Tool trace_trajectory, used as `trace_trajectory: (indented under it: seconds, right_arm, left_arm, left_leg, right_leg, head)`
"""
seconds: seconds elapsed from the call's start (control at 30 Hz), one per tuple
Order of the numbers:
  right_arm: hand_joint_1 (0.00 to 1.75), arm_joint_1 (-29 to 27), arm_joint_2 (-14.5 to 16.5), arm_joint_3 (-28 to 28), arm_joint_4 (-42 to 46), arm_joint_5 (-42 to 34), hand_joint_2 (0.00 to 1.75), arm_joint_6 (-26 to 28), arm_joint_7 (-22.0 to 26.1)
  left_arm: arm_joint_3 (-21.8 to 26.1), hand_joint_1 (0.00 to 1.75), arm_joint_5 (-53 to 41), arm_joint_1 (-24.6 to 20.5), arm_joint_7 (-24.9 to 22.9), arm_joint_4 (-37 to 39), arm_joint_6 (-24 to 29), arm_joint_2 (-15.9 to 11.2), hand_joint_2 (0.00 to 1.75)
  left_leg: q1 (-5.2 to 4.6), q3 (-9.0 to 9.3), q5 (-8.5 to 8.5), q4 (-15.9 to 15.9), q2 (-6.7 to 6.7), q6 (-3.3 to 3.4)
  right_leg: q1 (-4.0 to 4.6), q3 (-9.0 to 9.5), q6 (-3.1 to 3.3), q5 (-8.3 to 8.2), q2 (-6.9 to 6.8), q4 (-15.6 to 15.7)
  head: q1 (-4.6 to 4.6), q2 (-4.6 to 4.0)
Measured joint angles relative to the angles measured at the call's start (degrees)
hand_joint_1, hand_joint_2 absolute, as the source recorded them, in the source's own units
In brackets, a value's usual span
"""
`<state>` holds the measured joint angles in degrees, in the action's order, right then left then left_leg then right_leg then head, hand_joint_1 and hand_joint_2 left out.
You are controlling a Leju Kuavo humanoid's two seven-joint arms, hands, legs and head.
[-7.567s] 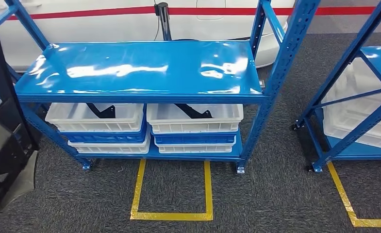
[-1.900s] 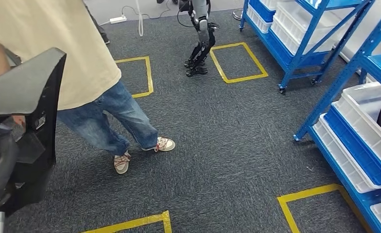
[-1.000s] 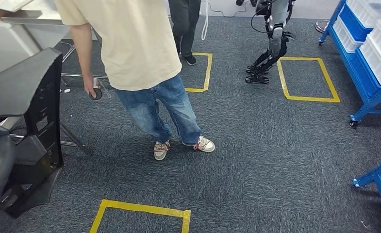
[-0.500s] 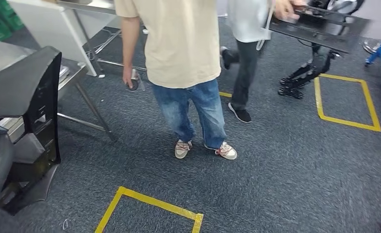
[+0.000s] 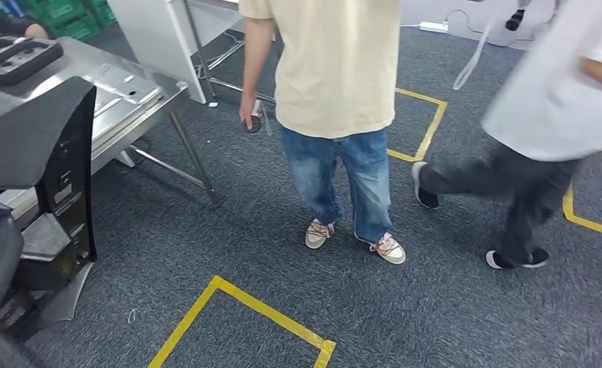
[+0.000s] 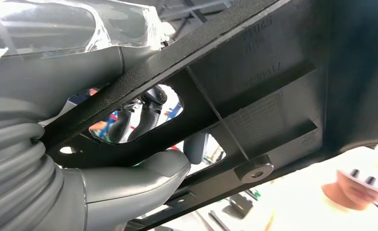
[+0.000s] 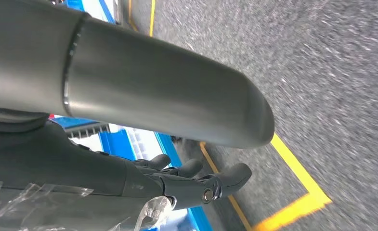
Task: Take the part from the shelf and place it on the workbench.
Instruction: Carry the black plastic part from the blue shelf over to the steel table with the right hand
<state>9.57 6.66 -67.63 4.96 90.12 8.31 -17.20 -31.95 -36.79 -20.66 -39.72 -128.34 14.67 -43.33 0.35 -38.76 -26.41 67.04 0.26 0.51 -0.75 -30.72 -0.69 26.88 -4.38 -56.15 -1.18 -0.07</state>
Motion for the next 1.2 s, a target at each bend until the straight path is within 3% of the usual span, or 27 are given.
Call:
trace_trajectory:
  seconds: [0.07,0.1,0.13,0.2,0.23,0.3,0.33,0.37,0.4,0.43,0.47,0.5,0.53,0.6,0.63,0.7,0.73,0.8,0.83,0.87,0.93,0.97,1.0,1.03,1.1,1.17,1.2]
  right_arm:
    - [0.0,0.1,0.0,0.0,0.0,0.0,0.0,0.0,0.0]
    - [0.0,0.1,0.1,0.0,0.0,0.0,0.0,0.0,0.0]
    - [0.0,0.2,0.1,0.0,0.0,0.0,0.0,0.0,0.0]
    - [0.0,0.3,0.1,0.0,0.0,0.0,0.0,0.0,0.0]
    - [0.0,0.4,0.1,0.0,0.0,0.0,0.0,0.0,0.0]
    - [0.0,0.3,0.1,0.0,0.0,0.0,0.0,0.0,0.0]
    - [0.0,0.2,0.1,0.0,0.0,0.0,0.0,0.0,0.1]
    - [0.0,0.1,0.1,0.0,0.0,0.0,0.0,0.0,0.1]
    - [0.0,0.1,0.1,0.0,0.0,0.0,0.0,0.0,0.2]
    - [0.0,0.0,0.1,0.0,0.0,0.0,0.0,0.0,0.2]
    - [0.0,0.0,0.1,0.0,0.0,0.0,0.0,0.0,0.2]
    - [0.0,0.0,0.0,0.0,0.0,0.0,0.0,0.0,0.2]
    - [0.0,-0.1,0.0,0.0,0.0,0.0,0.0,0.0,0.2]
    - [0.0,-0.2,0.0,0.0,0.0,0.0,0.0,0.0,0.2]
    - [0.0,-0.1,0.0,0.0,0.0,0.0,0.0,0.0,0.2]
    - [0.0,0.1,0.1,0.0,0.0,0.0,0.0,-0.1,0.2]
    - [0.0,0.2,0.1,0.0,0.0,0.0,0.0,-0.1,0.2]
    - [0.0,0.2,0.2,0.0,0.0,0.0,0.0,-0.1,0.2]
    - [0.0,0.1,0.2,0.0,0.0,0.0,0.0,0.0,0.2]
    - [0.0,0.0,0.2,0.0,0.0,0.0,0.0,0.0,0.2]
    - [0.0,-0.2,0.2,0.0,0.0,0.0,0.0,0.0,0.2]
    - [0.0,-0.2,0.2,0.0,0.0,0.0,0.0,0.0,0.2]
    - [0.0,-0.1,0.2,0.0,0.0,0.0,0.0,0.0,0.2]
    - [0.0,-0.1,0.2,0.0,0.0,0.0,0.0,0.0,0.2]
    - [0.0,0.0,0.4,0.0,0.0,0.0,0.0,0.0,0.2]
    - [0.0,0.1,0.6,0.0,0.0,0.0,0.0,-0.1,0.2]
    - [0.0,0.2,0.6,0.0,0.0,0.0,0.0,-0.2,0.2]
  left_arm:
    - [0.0,1.75,0.0,-0.1,0.0,0.0,0.0,0.0,1.75]
    - [0.1,1.75,0.0,-0.1,0.0,0.0,0.0,-0.1,1.75]
    - [0.1,1.75,0.0,-0.1,0.0,0.0,0.0,-0.1,1.75]
    - [0.2,1.75,0.0,-0.1,0.0,0.0,0.0,-0.2,1.75]
    - [0.2,1.75,0.0,-0.1,0.0,0.0,0.0,-0.2,1.75]
    - [0.3,1.75,0.1,-0.2,0.0,-0.1,0.1,-0.3,1.75]
    - [0.3,1.75,0.1,-0.2,0.0,-0.1,0.1,-0.3,1.75]
    - [0.2,1.75,0.2,-0.2,0.0,-0.1,0.1,-0.3,1.75]
    - [0.1,1.75,0.2,-0.1,0.0,-0.1,0.1,-0.2,1.75]
    - [0.0,1.75,0.2,0.0,0.0,-0.1,0.1,-0.2,1.75]
    - [0.0,1.75,0.2,0.0,0.0,-0.1,0.1,-0.2,1.75]
    - [-0.1,1.75,0.2,0.0,0.0,-0.1,0.1,-0.1,1.75]
    - [-0.1,1.75,0.2,0.0,0.0,-0.1,0.1,-0.1,1.75]
    - [-0.2,1.75,0.2,-0.1,0.0,-0.1,0.0,-0.1,1.75]
    - [-0.2,1.75,0.2,-0.2,0.0,-0.1,0.0,-0.1,1.75]
    - [-0.2,1.75,0.2,-0.2,0.0,-0.1,0.0,-0.1,1.75]
    - [-0.1,1.75,0.3,-0.2,0.0,-0.1,0.0,-0.2,1.75]
    - [-0.1,1.75,0.3,-0.3,0.0,-0.1,0.0,-0.2,1.75]
    - [0.0,1.75,0.4,-0.3,0.0,-0.1,0.0,-0.3,1.75]
    - [0.0,1.75,0.4,-0.3,0.0,-0.1,0.0,-0.3,1.75]
    - [0.0,1.75,0.5,-0.2,0.0,-0.1,0.0,-0.3,1.75]
    - [0.0,1.75,0.5,-0.2,0.0,-0.1,0.0,-0.3,1.75]
    - [0.0,1.75,0.5,-0.2,0.0,-0.1,0.0,-0.3,1.75]
    - [0.0,1.75,0.6,-0.2,0.0,-0.1,0.0,-0.3,1.75]
    - [0.1,1.75,0.6,-0.3,0.0,-0.1,0.0,-0.4,1.75]
    - [0.2,1.75,0.7,-0.6,0.0,-0.1,-0.1,-0.5,1.75]
    - [0.3,1.75,0.8,-0.7,0.0,-0.1,-0.2,-0.6,1.75]
  left_leg:
    - [-0.8,4.37,2.91,-8.5,3.31,0.86]
    - [-1.24,5.56,3.48,-10.9,4.48,1.25]
    - [-1.61,5.86,3.42,-11.7,4.93,1.52]
    - [-1.71,6.03,3.56,-12.0,3.18,1.93]
    - [-1.53,6.38,3.72,-12.4,2.33,2.14]
    - [-0.91,7.15,4.11,-13.0,0.75,2.65]
    - [-0.76,7.21,4.14,-13.1,0.02,2.79]
    - [-0.66,7.19,4.15,-13.1,-0.77,2.91]
    - [-0.63,7.16,4.13,-13.1,-1.66,2.92]
    - [-0.58,7.16,4.1,-13.1,-2.62,2.91]
    - [-0.47,7.21,4.04,-13.0,-3.6,2.84]
    - [-0.32,7.27,3.93,-12.9,-4.58,2.68]
    - [-0.16,7.24,3.75,-12.7,-5.49,2.42]
    - [-0.08,6.76,3.32,-12.0,-7.03,1.7]
    - [-0.06,6.46,3.21,-11.8,-7.67,1.34]
    - [0.12,6.11,3.24,-11.8,-8.83,0.77]
    - [0.16,5.98,3.07,-11.5,-8.39,0.54]
    - [0.04,4.57,1.3,-8.4,-5.26,0.09]
    - [-0.02,2.89,-0.47,-4.9,-3.13,-0.09]
    - [0.01,0.76,-2.33,-0.6,-1.84,-0.24]
    - [0.12,-2.53,-4.39,5.8,-0.98,-0.29]
    - [0.09,-2.57,-3.81,5.8,-0.85,-0.15]
    - [-0.02,-1.3,-2.28,3.3,-0.56,0.11]
    - [-0.26,0.89,-0.27,-0.9,0.13,0.56]
    - [-1.01,5.07,2.45,-8.9,3.01,1.79]
    - [-1.69,6.3,2.77,-11.6,4.39,2.53]
    - [-1.83,6.26,2.81,-11.8,3.77,2.6]
  right_leg:
    - [0.15,0.54,-0.32,0.43,-1.22,0.0]
    - [0.21,0.78,-0.58,0.65,-1.83,0.0]
    - [0.24,0.97,-0.87,0.85,-2.47,0.0]
    - [0.25,1.55,-1.49,1.25,-3.91,0.3]
    - [0.18,1.83,-1.82,1.64,-3.44,0.1]
    - [0.09,0.62,-2.27,3.93,0.07,-3.5]
    - [-0.03,-1.24,-2.37,5.65,2.3,-7.3]
    - [-0.04,-3.64,-2.42,7.33,3.59,-11.6]
    - [-0.04,-5.79,-2.5,8.2,4.06,-15.1]
    - [-0.06,-7.21,-2.57,8.04,4.21,-16.8]
    - [-0.08,-7.35,-2.64,6.62,4.27,-16.0]
    - [-0.17,-6.4,-2.75,4.26,4.59,-13.0]
    - [-0.43,-4.85,-2.93,1.74,5.76,-8.7]
    - [-0.92,-2.39,-2.92,-1.08,8.36,-2.2]
    - [-1.01,-1.92,-2.66,-1.32,9.07,-0.9]
    - [-0.82,-1.75,-1.7,-1.17,8.01,-0.7]
    - [-0.77,-1.61,-1.3,-1.14,7.25,-0.6]
    - [-0.79,-1.43,-0.58,-1.13,5.68,-0.5]
    - [-0.65,-1.38,-0.35,-1.04,4.89,-0.5]
    - [-0.51,-1.37,-0.14,-0.94,4.06,-0.5]
    - [-0.22,-1.32,0.08,-0.73,2.39,-0.5]
    - [-0.1,-1.22,0.12,-0.61,1.58,-0.5]
    - [0.03,-1.04,0.14,-0.47,0.84,-0.5]
    - [0.15,-0.77,0.15,-0.31,0.1,-0.5]
    - [0.32,-0.22,0.02,0.04,-1.14,-0.4]
    - [0.24,0.18,-0.46,0.32,-2.36,-0.2]
    - [0.21,0.4,-0.79,0.43,-3.04,-0.1]
  head:
    - [-0.11,0.0]
    - [-0.21,0.0]
    - [-0.28,-0.01]
    - [-0.4,-0.01]
    - [-0.43,-0.01]
    - [-0.49,-0.01]
    - [-0.49,-0.01]
    - [-0.5,-0.01]
    - [-0.49,-0.01]
    - [-0.5,-0.01]
    - [-0.5,-0.01]
    - [-0.5,-0.01]
    - [-0.49,-0.01]
    - [-0.47,-0.01]
    - [-0.5,-0.01]
    - [-0.57,0.0]
    - [-0.62,0.0]
    - [-0.95,-0.01]
    - [-1.14,-0.02]
    - [-1.31,-0.02]
    - [-1.42,-0.02]
    - [-1.48,-0.02]
    - [-1.58,-0.02]
    - [-1.7,-0.02]
    - [-1.91,-0.02]
    - [-2.15,-0.02]
    - [-2.32,-0.02]
